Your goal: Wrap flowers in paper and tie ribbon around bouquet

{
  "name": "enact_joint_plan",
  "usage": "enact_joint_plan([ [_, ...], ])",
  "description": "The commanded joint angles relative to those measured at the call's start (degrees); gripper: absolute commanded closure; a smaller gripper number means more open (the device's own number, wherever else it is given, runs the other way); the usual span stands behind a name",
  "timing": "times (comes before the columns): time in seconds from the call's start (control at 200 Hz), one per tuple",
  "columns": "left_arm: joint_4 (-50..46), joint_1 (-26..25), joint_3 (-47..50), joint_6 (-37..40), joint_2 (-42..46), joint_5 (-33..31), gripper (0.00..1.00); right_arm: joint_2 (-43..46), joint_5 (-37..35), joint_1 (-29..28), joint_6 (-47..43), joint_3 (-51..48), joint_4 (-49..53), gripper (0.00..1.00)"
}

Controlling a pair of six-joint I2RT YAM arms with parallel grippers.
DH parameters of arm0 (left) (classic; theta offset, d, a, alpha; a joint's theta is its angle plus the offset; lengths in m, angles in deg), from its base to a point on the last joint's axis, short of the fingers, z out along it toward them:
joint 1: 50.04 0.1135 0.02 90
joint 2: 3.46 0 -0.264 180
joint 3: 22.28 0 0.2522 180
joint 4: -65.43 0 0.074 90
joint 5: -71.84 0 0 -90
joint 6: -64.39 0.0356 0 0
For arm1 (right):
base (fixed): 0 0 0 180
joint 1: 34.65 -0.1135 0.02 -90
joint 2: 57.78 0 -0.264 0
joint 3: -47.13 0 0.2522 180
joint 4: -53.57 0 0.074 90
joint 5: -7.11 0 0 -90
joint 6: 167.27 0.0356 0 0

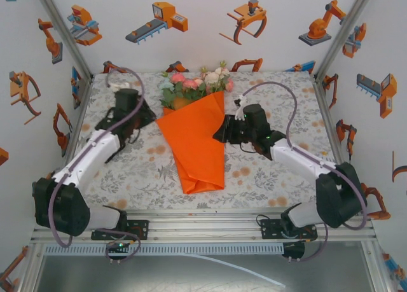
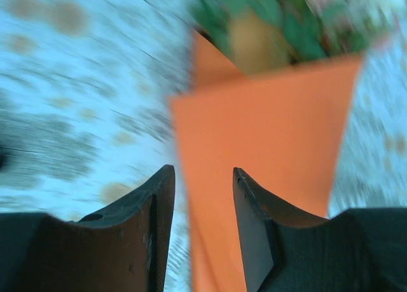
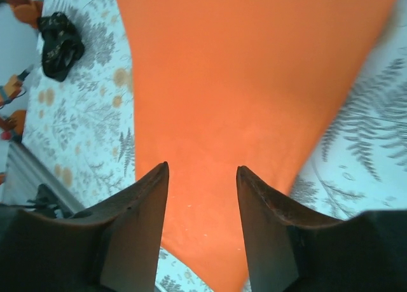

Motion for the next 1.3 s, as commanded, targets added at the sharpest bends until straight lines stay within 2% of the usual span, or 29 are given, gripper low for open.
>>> enact_joint_plan([
  [0.0,-15.3,9.9,-4.4,5.0,-1.5,-5.8,0.57,5.0,-9.1,0.6,-2.5,-2.6,1.4,0.47],
  [0.08,-17.7,17.0,-6.0,6.5,-4.7,-5.3,0.57,6.6,-9.1,0.7,-2.4,-5.4,-2.3,0.40],
  [0.15,-17.4,22.2,-6.7,6.6,-7.1,-0.6,0.57,6.5,-7.9,0.9,-2.5,-6.3,-4.4,0.37],
  [0.225,-14.3,25.3,-6.5,7.1,-9.5,5.8,0.57,5.3,-5.1,1.5,-2.6,-5.7,-4.6,0.37],
  [0.305,-15.6,26.2,-8.4,7.4,-13.3,7.1,0.57,3.6,-1.4,2.3,-2.4,-4.9,-4.4,0.37],
  [0.481,-21.6,26.9,-12.3,10.1,-22.3,-1.7,0.53,1.4,2.6,3.1,-2.0,-4.6,-5.8,0.38],
  [0.636,-21.2,27.8,-13.2,10.3,-26.5,1.1,0.50,1.7,3.8,3.6,-1.8,-5.1,-6.1,0.38],
  [0.736,-21.2,27.9,-13.7,10.1,-27.3,2.2,0.57,2.9,3.9,3.9,-1.9,-5.7,-5.6,0.38],
  [0.806,-21.2,27.9,-13.7,9.6,-26.2,3.2,0.77,4.0,3.7,4.0,-2.0,-5.9,-5.2,0.38],
  [0.841,-21.2,27.8,-13.6,9.4,-24.8,4.2,0.83,4.6,3.7,4.0,-2.0,-5.9,-5.0,0.38],
  [0.971,-21.3,26.4,-13.5,9.0,-17.3,7.1,1.00,6.5,3.8,4.0,-1.9,-5.7,-4.4,0.39],
  [1.106,-23.2,22.7,-14.2,9.0,-8.0,10.6,1.00,7.7,5.0,3.9,-0.8,-4.9,-5.4,0.39],
  [1.212,-23.2,15.6,-15.8,8.3,-1.6,16.3,1.00,8.1,5.1,3.0,-1.2,-2.5,-5.7,0.39],
  [1.297,-22.2,5.5,-19.7,9.4,1.5,18.7,0.98,8.1,4.0,0.4,-4.7,1.1,-5.7,0.39],
])
